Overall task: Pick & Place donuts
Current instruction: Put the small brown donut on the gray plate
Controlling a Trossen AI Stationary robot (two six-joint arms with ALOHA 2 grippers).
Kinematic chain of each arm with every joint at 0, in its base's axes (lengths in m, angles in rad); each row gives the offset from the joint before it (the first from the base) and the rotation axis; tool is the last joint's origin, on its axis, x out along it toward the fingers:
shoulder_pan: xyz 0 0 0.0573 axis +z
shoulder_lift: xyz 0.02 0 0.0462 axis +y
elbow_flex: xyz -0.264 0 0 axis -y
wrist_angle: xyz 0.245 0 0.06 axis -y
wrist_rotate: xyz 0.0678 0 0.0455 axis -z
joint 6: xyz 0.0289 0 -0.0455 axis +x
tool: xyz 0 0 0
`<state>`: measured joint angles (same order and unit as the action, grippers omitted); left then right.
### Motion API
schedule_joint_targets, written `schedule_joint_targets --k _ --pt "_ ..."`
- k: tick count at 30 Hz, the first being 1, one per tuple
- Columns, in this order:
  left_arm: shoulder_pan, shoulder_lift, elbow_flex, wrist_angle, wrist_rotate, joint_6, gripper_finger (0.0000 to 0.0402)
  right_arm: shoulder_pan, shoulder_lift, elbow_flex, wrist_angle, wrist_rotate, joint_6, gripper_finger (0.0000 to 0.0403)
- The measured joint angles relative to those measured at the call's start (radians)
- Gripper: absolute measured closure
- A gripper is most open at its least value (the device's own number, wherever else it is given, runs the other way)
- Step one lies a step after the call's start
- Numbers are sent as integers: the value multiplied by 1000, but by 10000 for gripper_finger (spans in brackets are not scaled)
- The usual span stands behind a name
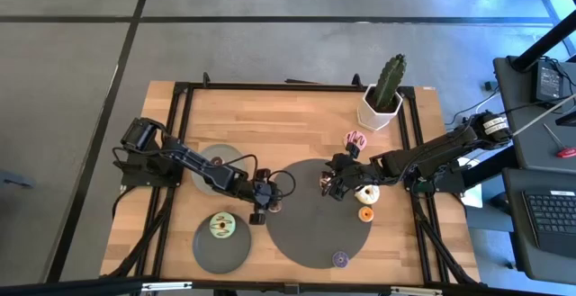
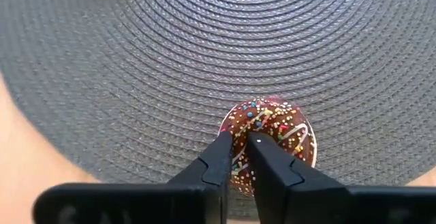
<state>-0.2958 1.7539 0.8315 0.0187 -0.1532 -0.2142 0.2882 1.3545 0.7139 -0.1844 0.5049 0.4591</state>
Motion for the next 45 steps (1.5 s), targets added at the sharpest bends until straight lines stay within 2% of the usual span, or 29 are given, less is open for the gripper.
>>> schedule_joint_targets --k 11,21,26,29,32,35,38,41,45 --pt "-3 3 1 7 16 16 342 0 0 0 0 0 -21 260" --pt "-3 -9 -1 4 15 19 395 0 0 0 0 0 -23 260" --pt "-1 -89 -2 -15 16 43 398 0 0 0 -8 0 -23 260" --pt "1 -185 -1 -126 4 42 398 0 0 0 -15 0 -23 260" --pt "3 -300 0 -335 -92 -50 399 0 0 0 -16 0 -23 260" --pt "0 -392 -13 -567 -232 -225 399 0 0 0 -16 0 -23 260" --pt "-10 -452 -36 -742 -328 -409 399 0 0 0 -17 0 -26 260" --pt "-28 -475 -84 -811 -398 -548 399 0 0 0 -17 0 -32 260" --pt "-32 -469 -153 -781 -403 -646 399 0 0 0 -16 1 -50 260"
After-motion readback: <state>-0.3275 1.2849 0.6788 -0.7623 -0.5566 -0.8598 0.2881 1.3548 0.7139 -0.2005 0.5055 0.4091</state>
